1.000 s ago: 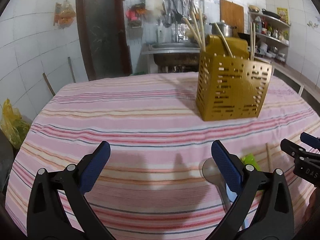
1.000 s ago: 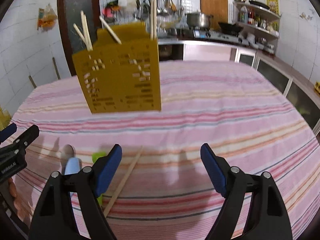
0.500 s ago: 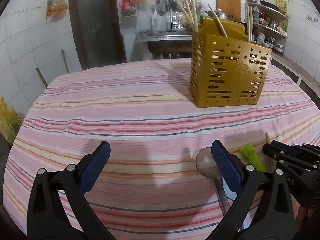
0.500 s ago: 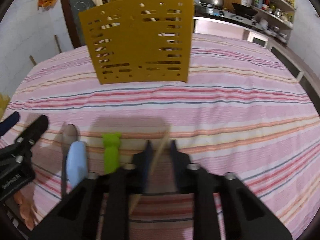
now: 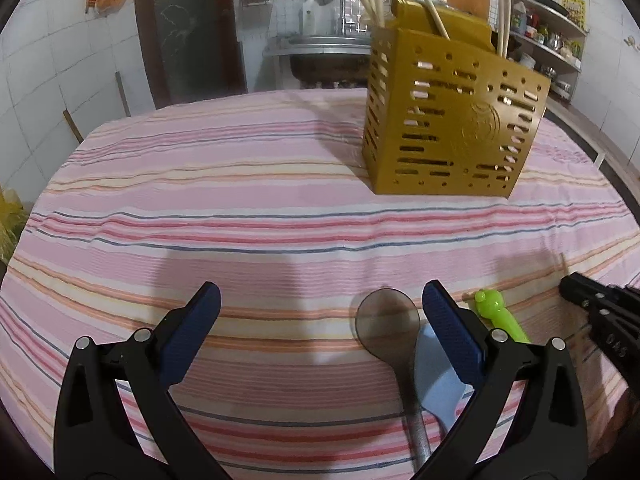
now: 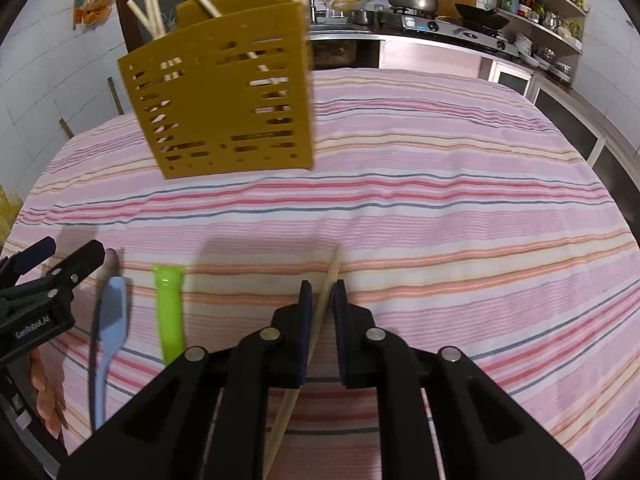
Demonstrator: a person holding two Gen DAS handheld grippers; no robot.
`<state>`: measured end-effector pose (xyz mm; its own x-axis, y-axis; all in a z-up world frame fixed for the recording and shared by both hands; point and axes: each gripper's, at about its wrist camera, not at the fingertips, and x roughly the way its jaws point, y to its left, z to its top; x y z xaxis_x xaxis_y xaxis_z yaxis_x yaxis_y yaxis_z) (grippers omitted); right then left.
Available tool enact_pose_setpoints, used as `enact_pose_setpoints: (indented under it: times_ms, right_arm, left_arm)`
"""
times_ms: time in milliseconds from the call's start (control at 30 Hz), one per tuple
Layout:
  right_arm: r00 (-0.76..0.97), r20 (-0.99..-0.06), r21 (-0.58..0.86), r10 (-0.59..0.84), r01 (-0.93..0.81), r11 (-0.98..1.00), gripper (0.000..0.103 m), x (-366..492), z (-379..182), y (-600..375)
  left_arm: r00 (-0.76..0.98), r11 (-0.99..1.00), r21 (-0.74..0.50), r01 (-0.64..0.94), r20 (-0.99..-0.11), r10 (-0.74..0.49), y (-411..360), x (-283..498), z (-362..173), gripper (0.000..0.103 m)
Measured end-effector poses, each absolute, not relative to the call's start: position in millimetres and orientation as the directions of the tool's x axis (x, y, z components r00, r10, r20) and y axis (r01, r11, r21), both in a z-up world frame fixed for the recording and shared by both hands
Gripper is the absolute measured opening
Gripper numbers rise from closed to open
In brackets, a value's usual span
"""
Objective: Organize utensils
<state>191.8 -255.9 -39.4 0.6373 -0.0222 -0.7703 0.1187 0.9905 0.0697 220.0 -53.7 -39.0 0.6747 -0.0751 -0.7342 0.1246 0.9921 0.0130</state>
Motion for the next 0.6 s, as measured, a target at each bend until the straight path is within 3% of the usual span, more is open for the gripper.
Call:
enact_pose_setpoints:
  times_ms: [133, 267, 600]
  right_arm:
    - [0.644, -0.764, 0.07, -0.024, 0.119, 0.99, 0.011, 190, -40, -263]
    - [0.647, -0.763, 0.087, -0.009, 0.117, 0.989, 0.011, 193, -42, -268]
    - [0.65, -0.76, 0.092, 0.0, 0.108, 0.99, 0.011, 197, -45, -269]
  left_arm:
    - [0.649, 0.993, 0.009, 0.118, -0.758, -0.071, -57, 225, -45, 0.096]
    - [0.615, 0.994, -0.018, 0.107, -0.785, -0.08, -56, 231, -51, 0.081]
    - [0.603, 0.987, 0.005, 0.163, -0.792, -0.096, -76, 225, -52, 0.054]
